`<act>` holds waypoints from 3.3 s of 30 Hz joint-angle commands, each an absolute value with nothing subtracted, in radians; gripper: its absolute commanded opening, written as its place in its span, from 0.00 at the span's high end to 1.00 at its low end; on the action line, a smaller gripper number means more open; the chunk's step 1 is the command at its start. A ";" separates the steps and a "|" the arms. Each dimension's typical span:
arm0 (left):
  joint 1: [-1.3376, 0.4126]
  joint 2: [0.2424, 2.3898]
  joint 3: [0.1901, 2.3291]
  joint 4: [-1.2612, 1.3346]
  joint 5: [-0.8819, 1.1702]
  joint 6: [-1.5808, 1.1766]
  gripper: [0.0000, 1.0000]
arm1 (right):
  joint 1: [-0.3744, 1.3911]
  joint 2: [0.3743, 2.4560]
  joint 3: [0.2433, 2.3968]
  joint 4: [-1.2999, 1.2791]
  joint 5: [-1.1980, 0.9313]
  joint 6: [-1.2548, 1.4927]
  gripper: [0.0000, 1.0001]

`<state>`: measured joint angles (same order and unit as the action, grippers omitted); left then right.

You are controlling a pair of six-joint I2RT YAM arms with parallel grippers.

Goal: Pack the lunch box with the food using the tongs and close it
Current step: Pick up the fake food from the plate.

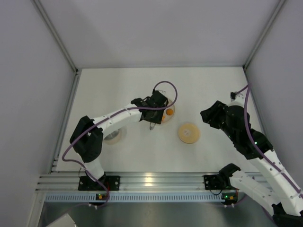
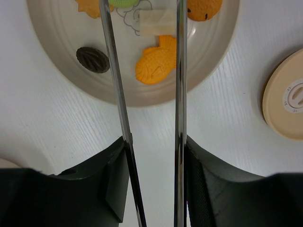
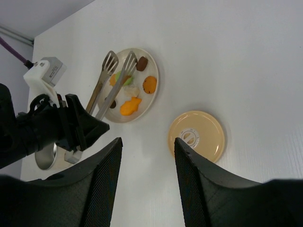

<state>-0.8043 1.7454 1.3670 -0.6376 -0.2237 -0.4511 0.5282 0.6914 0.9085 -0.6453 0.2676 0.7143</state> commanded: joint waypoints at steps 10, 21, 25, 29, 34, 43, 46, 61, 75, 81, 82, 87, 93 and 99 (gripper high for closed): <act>-0.822 1.792 1.420 -0.644 -0.232 -0.416 0.49 | 0.548 0.676 0.904 -0.664 0.273 0.710 0.52; -0.834 1.792 1.422 -0.649 -0.233 -0.428 0.48 | 0.548 0.664 0.884 -0.661 0.273 0.716 0.52; -0.838 1.792 1.419 -0.650 -0.235 -0.430 0.46 | 0.548 0.657 0.874 -0.661 0.275 0.718 0.52; -0.841 1.798 1.422 -0.661 -0.236 -0.436 0.45 | 0.548 0.652 0.868 -0.660 0.273 0.718 0.52; -0.842 1.792 1.420 -0.663 -0.247 -0.448 0.44 | 0.549 0.652 0.867 -0.661 0.272 0.716 0.52; -0.844 1.804 1.433 -0.678 -0.256 -0.456 0.45 | 0.548 0.653 0.851 -0.655 0.265 0.713 0.52; -0.844 1.801 1.434 -0.684 -0.262 -0.460 0.47 | 0.548 0.655 0.847 -0.649 0.262 0.715 0.52; -0.844 1.825 1.439 -0.683 -0.218 -0.474 0.48 | 0.548 0.652 0.850 -0.655 0.261 0.710 0.53; -0.844 1.813 1.445 -0.684 -0.233 -0.483 0.69 | 0.548 0.652 0.842 -0.655 0.262 0.706 0.54; -0.844 1.772 1.450 -0.692 -0.245 -0.474 0.78 | 0.548 0.652 0.844 -0.657 0.267 0.703 0.55; -0.844 1.766 1.453 -0.695 -0.248 -0.474 0.78 | 0.548 0.652 0.844 -0.657 0.268 0.701 0.55; -0.847 1.689 1.465 -0.755 -0.278 -0.491 0.81 | 0.548 0.661 0.854 -0.660 0.291 0.684 0.55; -0.853 1.525 1.417 -0.842 -0.334 -0.544 0.81 | 0.548 0.684 0.856 -0.646 0.290 0.667 0.55; -0.856 1.311 1.281 -0.955 -0.356 -0.615 0.81 | 0.548 0.701 0.856 -0.627 0.276 0.658 0.55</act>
<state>-0.8501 1.4189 1.3506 -0.8528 -0.3138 -0.5564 0.5282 0.6987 0.8421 -0.6518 0.2714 0.6804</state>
